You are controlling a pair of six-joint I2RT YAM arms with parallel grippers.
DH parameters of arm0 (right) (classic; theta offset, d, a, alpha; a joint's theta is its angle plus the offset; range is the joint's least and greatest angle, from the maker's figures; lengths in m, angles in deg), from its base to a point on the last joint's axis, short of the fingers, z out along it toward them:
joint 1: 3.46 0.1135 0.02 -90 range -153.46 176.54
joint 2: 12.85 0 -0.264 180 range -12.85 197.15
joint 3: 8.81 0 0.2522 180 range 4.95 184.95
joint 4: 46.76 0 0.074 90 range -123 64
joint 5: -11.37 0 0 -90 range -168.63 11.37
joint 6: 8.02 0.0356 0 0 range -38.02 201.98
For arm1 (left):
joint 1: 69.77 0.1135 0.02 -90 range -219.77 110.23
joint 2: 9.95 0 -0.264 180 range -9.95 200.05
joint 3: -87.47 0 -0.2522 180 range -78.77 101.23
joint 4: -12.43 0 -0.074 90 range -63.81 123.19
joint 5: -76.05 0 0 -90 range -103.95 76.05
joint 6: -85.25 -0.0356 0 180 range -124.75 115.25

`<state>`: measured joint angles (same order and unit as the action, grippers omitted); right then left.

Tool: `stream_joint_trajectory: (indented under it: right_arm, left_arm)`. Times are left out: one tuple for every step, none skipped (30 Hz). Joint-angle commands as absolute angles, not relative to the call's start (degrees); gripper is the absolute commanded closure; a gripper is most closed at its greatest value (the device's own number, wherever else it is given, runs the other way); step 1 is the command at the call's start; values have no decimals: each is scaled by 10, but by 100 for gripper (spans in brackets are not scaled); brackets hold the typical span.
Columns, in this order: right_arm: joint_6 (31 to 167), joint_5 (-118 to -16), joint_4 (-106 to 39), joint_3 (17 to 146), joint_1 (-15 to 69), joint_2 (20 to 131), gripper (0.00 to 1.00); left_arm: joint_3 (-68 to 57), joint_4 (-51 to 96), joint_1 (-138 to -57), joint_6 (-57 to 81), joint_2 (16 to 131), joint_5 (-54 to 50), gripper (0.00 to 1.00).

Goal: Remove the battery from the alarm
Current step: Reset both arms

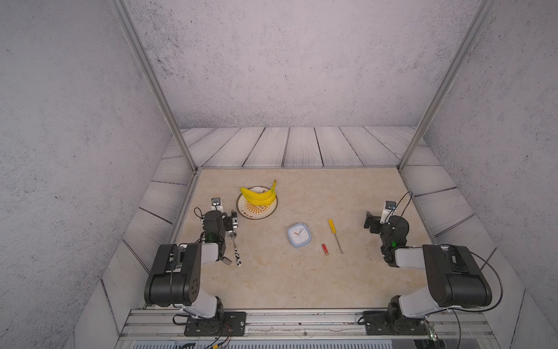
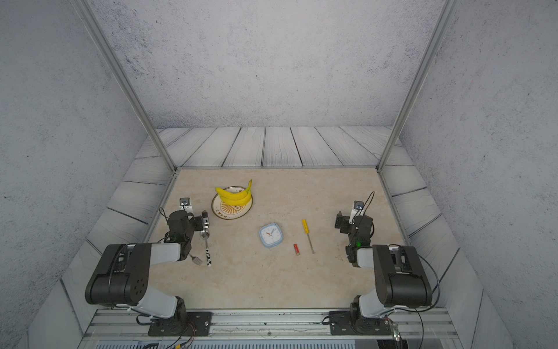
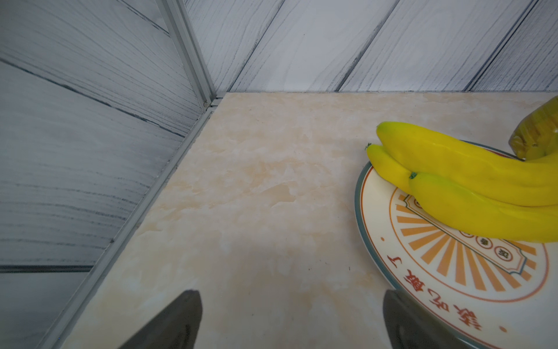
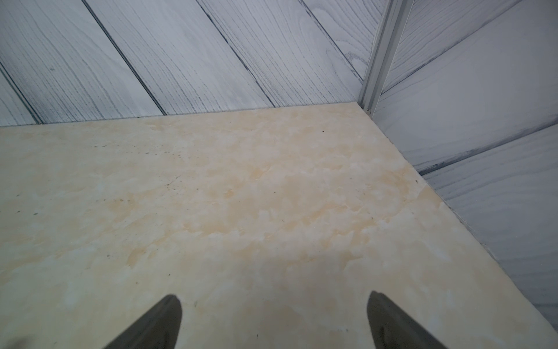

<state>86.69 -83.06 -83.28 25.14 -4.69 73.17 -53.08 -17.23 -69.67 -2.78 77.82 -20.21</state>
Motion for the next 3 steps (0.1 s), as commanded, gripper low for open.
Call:
stream_joint_trajectory:
  right_arm:
    - [868,-823,-825,257,-45,731,0]
    - [868,-823,-824,257,-45,732,0]
    - [868,-824,-824,257,-45,732,0]
  left_arm:
    - [-527,-170,-698,-23,775,-209,1]
    - [-527,-169,-699,-22,775,-210,1]
    - [-527,-170,-699,-23,775,-209,1]
